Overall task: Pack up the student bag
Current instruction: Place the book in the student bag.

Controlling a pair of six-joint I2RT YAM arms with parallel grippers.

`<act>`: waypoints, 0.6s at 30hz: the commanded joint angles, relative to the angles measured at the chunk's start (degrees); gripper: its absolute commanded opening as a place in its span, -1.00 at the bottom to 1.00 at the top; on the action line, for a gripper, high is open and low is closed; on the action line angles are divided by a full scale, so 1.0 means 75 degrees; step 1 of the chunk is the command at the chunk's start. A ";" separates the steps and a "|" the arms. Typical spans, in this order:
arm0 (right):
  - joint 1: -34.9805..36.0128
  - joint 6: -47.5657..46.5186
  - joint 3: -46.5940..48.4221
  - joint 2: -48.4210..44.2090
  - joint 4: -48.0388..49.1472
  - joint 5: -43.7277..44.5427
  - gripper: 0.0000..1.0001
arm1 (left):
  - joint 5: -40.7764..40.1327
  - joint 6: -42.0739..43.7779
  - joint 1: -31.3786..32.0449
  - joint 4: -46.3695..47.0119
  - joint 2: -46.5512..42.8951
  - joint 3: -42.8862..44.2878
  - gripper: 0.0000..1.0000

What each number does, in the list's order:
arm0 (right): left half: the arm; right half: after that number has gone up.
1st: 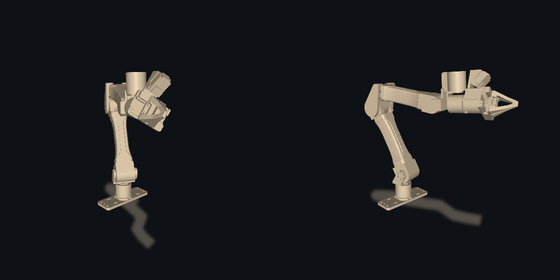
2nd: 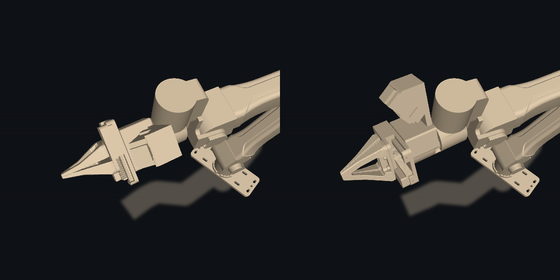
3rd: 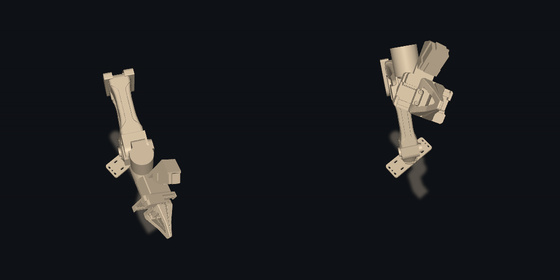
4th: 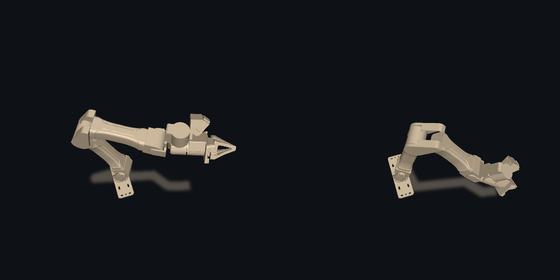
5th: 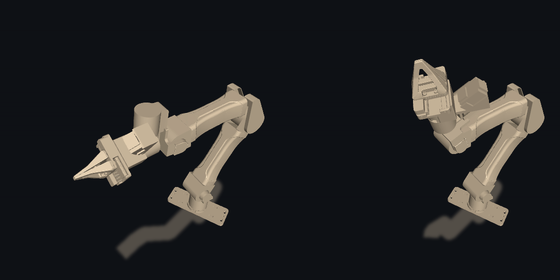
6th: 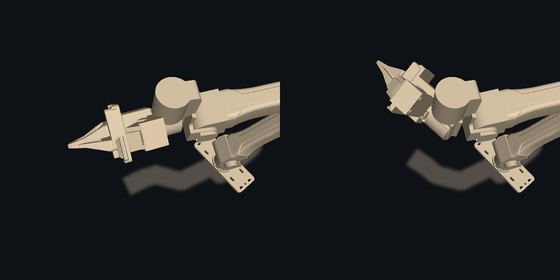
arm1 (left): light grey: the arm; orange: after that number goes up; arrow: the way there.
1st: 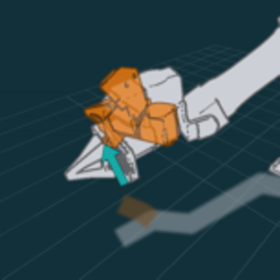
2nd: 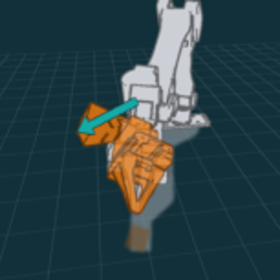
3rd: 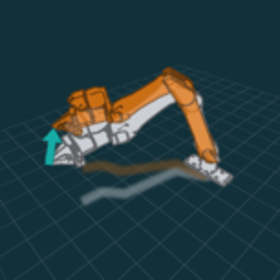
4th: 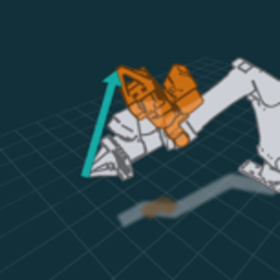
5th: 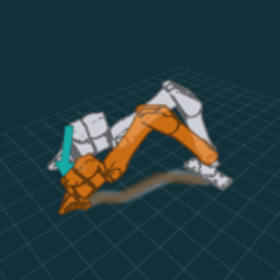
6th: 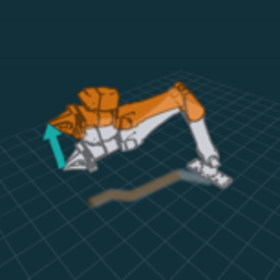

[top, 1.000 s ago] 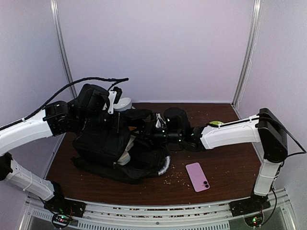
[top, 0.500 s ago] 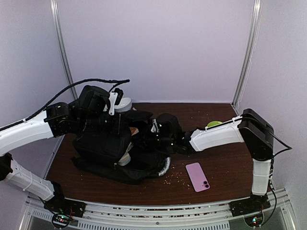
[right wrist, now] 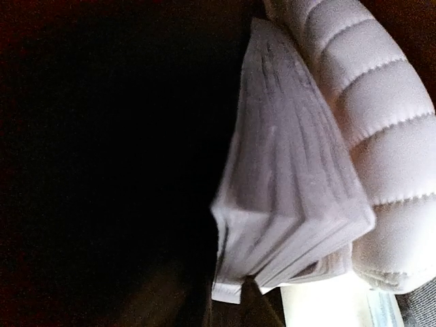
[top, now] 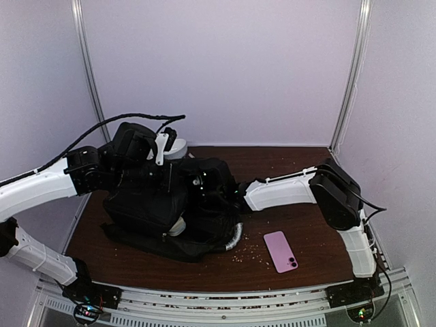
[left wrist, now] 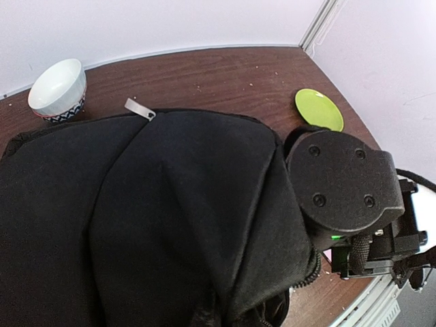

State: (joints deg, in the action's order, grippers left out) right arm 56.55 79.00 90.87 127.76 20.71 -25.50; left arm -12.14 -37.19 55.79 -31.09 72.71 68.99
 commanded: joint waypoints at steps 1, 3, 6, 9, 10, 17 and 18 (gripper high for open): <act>-0.0024 -0.0164 -0.0187 -0.0356 0.0021 -0.0171 -0.60 | 0.0133 -0.0014 0.0061 0.1342 -0.0245 0.0124 -1.00; -0.0089 -0.0385 -0.0658 -0.0919 0.0039 -0.0115 -0.45 | -0.0225 0.0043 0.0034 0.1155 -0.0260 0.0129 -1.00; -0.0163 -0.0878 -0.1441 -0.1762 -0.0180 -0.0093 -0.25 | -0.0517 0.0051 -0.0096 0.0953 -0.0232 0.0093 -1.00; -0.0246 -0.1299 -0.2229 -0.2502 -0.0367 -0.0286 -0.18 | -0.0683 0.0126 -0.0180 0.0941 -0.0207 0.0017 -1.00; -0.0289 -0.1410 -0.2542 -0.2764 -0.0397 -0.0361 -0.17 | -0.0740 0.0159 -0.0193 0.0932 -0.0178 0.0004 -1.00; -0.0603 -0.3259 -0.5125 -0.5439 -0.2021 0.0684 -0.11 | -0.1097 0.0260 -0.0220 0.0805 0.0154 -0.0317 -1.00; -0.0613 -0.3665 -0.5409 -0.5870 -0.2552 0.1291 -0.09 | -0.1126 0.0259 -0.0220 0.0800 0.0195 -0.0422 -1.00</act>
State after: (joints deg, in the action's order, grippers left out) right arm 53.12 63.77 57.41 93.58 13.37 -26.17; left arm -15.75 -36.47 55.09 -29.52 72.88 68.18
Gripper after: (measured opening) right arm 0.441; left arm 0.030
